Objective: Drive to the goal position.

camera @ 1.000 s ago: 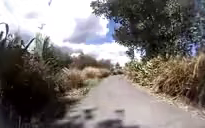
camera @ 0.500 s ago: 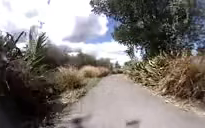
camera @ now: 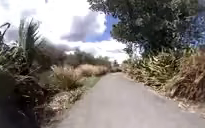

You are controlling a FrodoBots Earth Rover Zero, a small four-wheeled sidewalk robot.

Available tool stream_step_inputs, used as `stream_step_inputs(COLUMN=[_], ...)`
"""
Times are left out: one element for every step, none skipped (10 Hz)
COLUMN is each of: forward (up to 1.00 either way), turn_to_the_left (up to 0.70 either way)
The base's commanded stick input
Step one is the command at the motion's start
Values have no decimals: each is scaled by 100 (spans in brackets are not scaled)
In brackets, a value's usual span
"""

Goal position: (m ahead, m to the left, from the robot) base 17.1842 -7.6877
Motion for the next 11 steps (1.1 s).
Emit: stream_step_inputs(forward=[85, 85, 85, 85, 85, 85, 85, 85, 85, 85, 85], turn_to_the_left=[-6, -6, -6, -6, -5, -5, -4, -4, -4, -4, -4])
